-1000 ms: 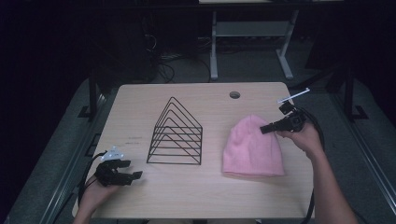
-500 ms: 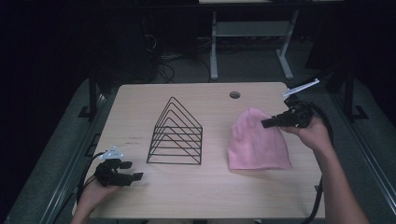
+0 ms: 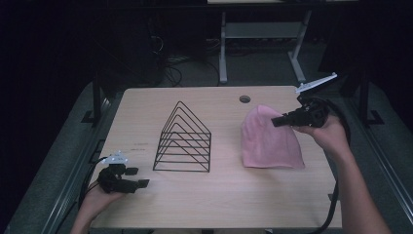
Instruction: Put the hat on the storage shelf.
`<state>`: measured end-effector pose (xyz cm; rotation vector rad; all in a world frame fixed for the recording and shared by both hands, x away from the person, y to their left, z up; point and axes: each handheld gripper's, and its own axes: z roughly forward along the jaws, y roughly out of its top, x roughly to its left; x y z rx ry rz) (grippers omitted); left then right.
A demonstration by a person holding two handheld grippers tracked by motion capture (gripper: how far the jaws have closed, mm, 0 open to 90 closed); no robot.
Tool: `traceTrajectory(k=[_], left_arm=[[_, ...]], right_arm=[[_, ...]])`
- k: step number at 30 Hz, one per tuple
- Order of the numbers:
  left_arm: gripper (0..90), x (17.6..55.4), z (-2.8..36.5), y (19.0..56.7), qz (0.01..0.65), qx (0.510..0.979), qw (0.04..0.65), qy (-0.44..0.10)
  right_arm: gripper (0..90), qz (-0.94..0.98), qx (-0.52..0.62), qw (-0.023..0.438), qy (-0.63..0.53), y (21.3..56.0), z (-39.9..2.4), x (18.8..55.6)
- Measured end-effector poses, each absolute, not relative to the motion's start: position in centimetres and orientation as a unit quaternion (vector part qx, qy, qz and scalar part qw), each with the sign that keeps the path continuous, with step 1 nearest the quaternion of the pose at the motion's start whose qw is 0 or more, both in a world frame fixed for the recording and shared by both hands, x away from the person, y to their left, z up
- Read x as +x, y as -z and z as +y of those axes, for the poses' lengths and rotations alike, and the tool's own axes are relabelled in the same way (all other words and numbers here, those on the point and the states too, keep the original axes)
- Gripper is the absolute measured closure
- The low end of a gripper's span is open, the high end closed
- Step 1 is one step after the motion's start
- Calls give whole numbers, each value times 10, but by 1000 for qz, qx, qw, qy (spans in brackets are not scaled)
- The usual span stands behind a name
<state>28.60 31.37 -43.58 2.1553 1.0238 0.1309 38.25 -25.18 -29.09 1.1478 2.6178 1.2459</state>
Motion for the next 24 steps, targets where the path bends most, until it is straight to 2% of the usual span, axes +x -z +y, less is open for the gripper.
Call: traceTrajectory(k=[9,24], left_arm=[[266,290,313,414,376,850,364,-49],[266,303,306,377,344,866,360,-36]], right_arm=[[793,841,350,40,-410,254,-244,380],[793,850,316,55,-417,210,-226,377]])
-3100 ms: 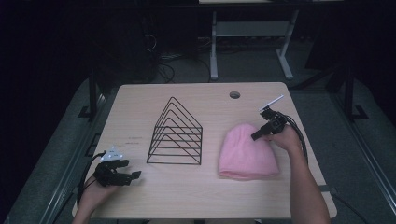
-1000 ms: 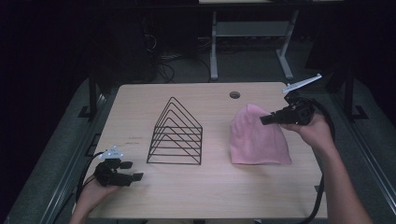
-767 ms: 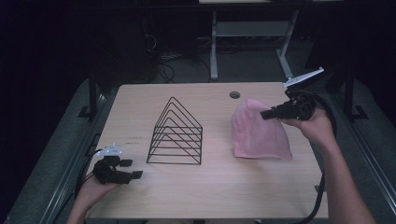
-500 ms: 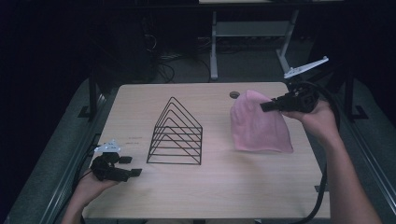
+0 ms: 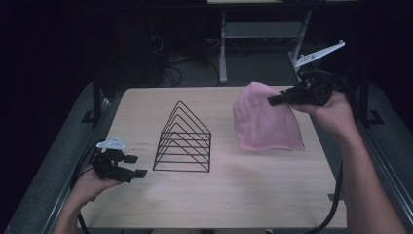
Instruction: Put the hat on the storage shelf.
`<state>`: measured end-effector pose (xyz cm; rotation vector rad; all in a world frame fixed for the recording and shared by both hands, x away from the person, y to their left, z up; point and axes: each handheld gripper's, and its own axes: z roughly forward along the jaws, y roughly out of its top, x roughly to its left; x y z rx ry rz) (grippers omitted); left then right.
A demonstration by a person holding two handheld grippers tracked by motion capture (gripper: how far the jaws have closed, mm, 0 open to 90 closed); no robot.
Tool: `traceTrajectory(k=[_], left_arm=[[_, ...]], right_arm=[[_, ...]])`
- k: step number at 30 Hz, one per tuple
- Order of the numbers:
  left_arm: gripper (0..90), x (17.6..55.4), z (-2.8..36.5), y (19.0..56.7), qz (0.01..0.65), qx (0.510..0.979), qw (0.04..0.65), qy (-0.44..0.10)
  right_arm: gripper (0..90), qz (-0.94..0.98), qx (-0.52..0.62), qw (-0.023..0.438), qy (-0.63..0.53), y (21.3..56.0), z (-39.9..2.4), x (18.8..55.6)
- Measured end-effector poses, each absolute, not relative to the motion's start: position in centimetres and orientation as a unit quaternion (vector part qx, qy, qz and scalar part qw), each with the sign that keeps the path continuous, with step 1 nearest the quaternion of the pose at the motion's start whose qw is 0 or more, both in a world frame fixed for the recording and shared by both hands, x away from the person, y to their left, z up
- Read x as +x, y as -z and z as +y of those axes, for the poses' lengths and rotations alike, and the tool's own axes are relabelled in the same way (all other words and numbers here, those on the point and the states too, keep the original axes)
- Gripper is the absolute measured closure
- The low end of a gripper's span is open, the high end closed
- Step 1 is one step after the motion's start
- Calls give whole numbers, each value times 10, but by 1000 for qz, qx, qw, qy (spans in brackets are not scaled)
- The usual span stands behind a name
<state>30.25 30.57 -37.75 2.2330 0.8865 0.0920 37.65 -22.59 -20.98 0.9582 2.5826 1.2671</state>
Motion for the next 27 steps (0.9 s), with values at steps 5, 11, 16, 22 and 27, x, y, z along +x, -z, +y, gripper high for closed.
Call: traceTrajectory(k=[5,11,16,22,27], left_arm=[[265,308,303,364,335,869,361,-34],[265,313,298,349,324,874,362,-34],[265,315,298,341,319,873,368,-28],[265,318,297,330,315,873,371,-27],[265,321,293,322,309,875,373,-24]], right_arm=[[793,852,307,59,-419,196,-217,377],[793,856,291,63,-423,178,-203,378],[793,860,275,67,-425,164,-189,379],[793,863,256,69,-431,150,-173,380],[793,866,240,68,-433,142,-158,381]])
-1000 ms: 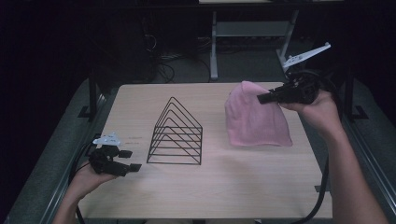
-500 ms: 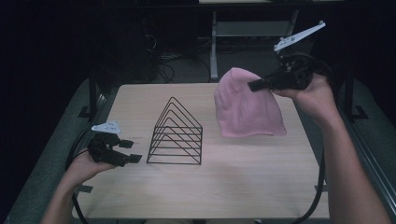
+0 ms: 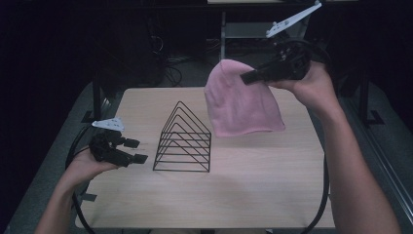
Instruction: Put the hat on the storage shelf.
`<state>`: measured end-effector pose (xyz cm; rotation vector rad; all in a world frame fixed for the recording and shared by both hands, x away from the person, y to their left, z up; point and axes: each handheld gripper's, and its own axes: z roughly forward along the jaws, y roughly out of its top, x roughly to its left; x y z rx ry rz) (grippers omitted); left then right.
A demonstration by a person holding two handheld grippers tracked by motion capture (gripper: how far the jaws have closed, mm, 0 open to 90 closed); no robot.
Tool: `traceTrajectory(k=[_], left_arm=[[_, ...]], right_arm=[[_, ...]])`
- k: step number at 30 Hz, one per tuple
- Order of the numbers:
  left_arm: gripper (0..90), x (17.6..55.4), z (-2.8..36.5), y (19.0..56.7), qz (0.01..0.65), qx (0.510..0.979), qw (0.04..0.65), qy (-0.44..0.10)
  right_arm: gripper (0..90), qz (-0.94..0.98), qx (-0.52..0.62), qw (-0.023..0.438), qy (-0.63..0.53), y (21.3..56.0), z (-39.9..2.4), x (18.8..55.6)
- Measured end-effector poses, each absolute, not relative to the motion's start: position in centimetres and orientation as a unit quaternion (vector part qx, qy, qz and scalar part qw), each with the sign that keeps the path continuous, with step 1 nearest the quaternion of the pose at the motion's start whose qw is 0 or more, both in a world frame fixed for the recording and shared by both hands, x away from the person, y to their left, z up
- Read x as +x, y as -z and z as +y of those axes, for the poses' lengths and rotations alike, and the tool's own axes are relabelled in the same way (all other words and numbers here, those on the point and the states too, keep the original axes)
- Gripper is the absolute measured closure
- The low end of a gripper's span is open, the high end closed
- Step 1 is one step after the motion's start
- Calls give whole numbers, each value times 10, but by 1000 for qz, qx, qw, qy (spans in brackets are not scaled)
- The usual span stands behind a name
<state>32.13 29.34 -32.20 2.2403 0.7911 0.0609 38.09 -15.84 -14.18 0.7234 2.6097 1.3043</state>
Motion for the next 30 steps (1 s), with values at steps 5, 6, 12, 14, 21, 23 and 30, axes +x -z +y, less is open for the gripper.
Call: traceTrajectory(k=[5,6,12,14,21,23,30], left_arm=[[265,324,290,314,302,877,374,-23],[265,325,289,313,301,876,376,-22],[265,329,287,306,296,875,383,-15],[263,330,286,304,295,876,382,-16],[260,333,286,298,291,873,390,-12],[260,334,286,297,290,873,391,-12],[261,336,286,293,286,873,395,-8]], right_arm=[[793,870,228,65,-432,135,-145,382],[793,871,224,65,-433,134,-142,383],[793,874,213,62,-433,127,-128,384],[793,874,209,65,-433,124,-123,384],[793,878,194,59,-434,118,-104,387],[793,879,193,57,-432,117,-100,388],[793,884,172,47,-432,115,-73,393]])
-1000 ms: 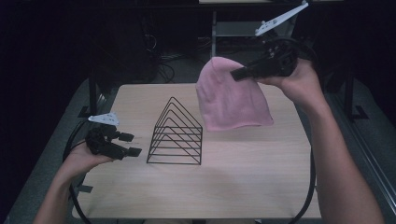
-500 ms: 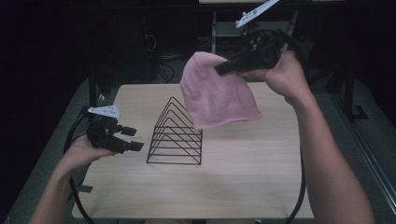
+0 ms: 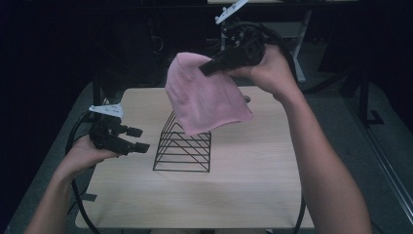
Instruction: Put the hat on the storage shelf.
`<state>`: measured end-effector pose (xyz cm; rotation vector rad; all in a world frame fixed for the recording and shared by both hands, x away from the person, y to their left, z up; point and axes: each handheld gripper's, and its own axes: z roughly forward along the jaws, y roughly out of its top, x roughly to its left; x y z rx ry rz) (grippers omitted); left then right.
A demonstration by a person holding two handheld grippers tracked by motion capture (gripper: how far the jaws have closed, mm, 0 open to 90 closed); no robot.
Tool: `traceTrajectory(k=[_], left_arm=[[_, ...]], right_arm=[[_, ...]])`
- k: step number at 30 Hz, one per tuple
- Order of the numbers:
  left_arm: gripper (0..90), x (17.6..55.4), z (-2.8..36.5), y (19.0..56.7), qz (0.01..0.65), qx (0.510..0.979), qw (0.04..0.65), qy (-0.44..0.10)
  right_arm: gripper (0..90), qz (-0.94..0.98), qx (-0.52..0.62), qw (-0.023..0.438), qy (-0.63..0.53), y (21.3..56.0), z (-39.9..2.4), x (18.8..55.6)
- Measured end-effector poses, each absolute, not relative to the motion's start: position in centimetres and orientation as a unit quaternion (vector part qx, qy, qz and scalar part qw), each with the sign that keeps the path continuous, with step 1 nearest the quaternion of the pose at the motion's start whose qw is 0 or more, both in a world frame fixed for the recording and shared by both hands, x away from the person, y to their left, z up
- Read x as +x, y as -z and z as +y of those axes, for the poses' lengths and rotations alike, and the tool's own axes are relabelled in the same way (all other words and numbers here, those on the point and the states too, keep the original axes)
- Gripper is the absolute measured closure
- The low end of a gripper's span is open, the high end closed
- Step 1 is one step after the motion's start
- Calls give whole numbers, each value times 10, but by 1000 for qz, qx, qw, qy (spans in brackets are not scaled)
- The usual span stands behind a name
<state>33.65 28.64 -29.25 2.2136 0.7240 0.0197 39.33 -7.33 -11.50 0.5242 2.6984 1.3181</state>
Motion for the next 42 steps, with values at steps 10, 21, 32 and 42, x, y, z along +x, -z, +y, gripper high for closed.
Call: traceTrajectory(k=[10,21,32,42], left_arm=[[261,342,282,286,273,873,403,-9],[270,350,283,283,272,862,427,-1],[555,355,290,280,279,849,449,-2],[827,351,299,281,280,853,439,-12]], right_arm=[[793,888,143,41,-436,113,-43,398],[793,887,123,31,-443,112,-14,400],[793,887,108,20,-448,116,9,401],[792,885,111,16,-453,129,15,404]])
